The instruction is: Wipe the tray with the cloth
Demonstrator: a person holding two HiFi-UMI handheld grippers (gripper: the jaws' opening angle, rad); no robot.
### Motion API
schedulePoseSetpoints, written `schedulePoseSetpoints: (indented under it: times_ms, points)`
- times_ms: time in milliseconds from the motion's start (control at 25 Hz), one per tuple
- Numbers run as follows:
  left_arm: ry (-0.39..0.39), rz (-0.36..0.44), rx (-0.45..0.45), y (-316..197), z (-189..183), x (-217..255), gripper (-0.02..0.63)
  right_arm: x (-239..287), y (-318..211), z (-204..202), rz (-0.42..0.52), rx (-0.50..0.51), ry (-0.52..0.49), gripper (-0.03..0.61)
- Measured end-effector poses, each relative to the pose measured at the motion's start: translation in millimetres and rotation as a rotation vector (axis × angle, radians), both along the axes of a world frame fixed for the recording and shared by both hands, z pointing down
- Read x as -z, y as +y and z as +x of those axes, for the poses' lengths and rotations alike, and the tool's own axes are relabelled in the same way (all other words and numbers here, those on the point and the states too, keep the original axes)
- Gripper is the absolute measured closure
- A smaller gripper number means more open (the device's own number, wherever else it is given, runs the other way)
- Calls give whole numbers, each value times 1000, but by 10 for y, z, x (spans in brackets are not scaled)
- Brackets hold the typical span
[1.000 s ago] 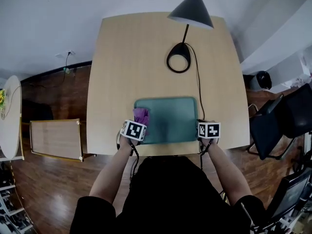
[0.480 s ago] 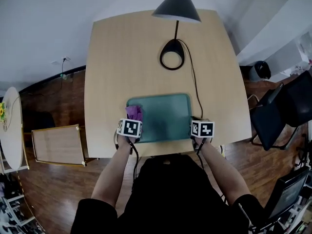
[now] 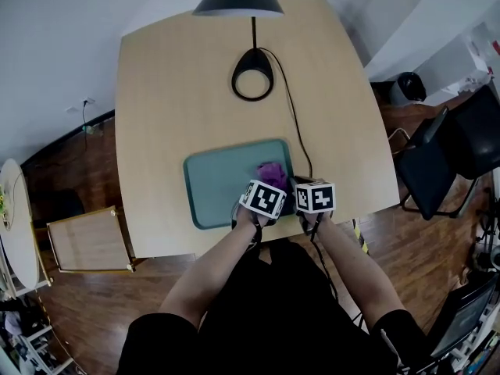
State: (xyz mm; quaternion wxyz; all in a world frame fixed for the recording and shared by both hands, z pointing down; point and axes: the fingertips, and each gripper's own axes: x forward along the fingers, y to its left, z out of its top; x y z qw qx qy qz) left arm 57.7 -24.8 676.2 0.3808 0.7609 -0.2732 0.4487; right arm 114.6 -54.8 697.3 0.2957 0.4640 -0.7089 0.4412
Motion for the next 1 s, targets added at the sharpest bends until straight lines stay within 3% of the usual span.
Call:
schedulePoseSetpoints:
  times_ms: [120,280,440,640,720,880,1000]
  points:
    - [31,-24,-22,60,302,-10,452,10,3,24,-4,4,-18,561]
    - [12,-7,-42,42,228,-29,449,-9,4,67,-1,11,-5,560]
    - [-59,62,22,-37,-438,-19,448,-43,0,94,-8,24,-1,560]
    - [-234,126,154,17,-1865,-29,448,-89,-23,98,-7,35,27,558]
    - [-261,125,221,72,-2307,-38,446,-99,-36,98,-12,41,39,557]
    - [-167,57,288,258,-2425,-23,452,-107,-46,102,-11,59,71,555]
    - [-200,89,251,324,-2418,-40,451,-116,-36,100,-12,73,89,555]
